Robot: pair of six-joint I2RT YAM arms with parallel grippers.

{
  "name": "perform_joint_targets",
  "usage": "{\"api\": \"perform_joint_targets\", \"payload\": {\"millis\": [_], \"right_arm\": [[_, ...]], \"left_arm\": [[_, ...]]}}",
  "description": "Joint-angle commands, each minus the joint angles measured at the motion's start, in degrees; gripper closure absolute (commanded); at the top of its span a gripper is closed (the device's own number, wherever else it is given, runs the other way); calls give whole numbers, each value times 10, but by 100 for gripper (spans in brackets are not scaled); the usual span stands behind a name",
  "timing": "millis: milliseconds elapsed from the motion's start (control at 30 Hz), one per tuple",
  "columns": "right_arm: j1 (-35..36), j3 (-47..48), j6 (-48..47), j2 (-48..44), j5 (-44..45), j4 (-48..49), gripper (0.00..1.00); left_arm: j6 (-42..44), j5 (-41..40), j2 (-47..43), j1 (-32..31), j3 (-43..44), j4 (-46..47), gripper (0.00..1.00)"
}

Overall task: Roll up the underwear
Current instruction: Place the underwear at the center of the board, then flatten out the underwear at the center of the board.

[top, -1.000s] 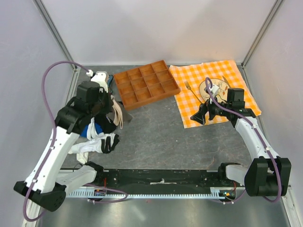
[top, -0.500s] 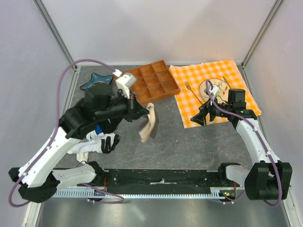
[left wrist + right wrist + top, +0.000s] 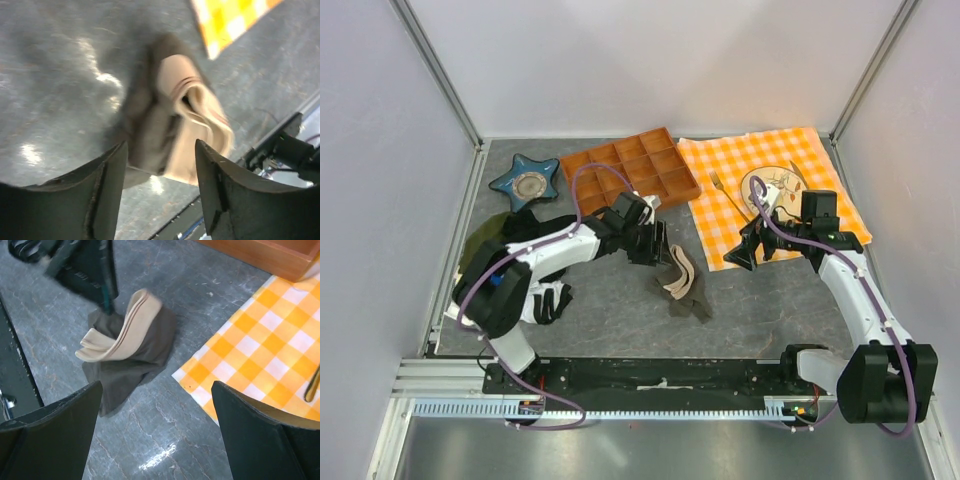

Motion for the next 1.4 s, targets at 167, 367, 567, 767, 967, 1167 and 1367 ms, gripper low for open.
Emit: {"api": "perform_joint_targets", "payload": {"millis": [167,367,567,767,967,1167,1367], "right_arm": [[137,-27,-194,-12,-26,-71,3],[305,-35,-130,27,139,12,9],[356,-24,-49,88,179,48,17],[337,-24,94,97,221,108,20],[312,-27,173,114,242,144,34],[306,-27,178,128,256,145,48],[298,-24,184,132,264,145,65]], "left_arm": [[97,-44,-126,58,44,-54,23],[152,-110,-288,74,-40,-142,25],[115,-122,-403,75,-135,-144,29],[45,-78,-444,75,-231,-85,32],[29,-44,-439,74,-267,-54,34],[29,-19,-415,70,-270,-25,35],[28,-9,-384,59,-269,-3,35]]}}
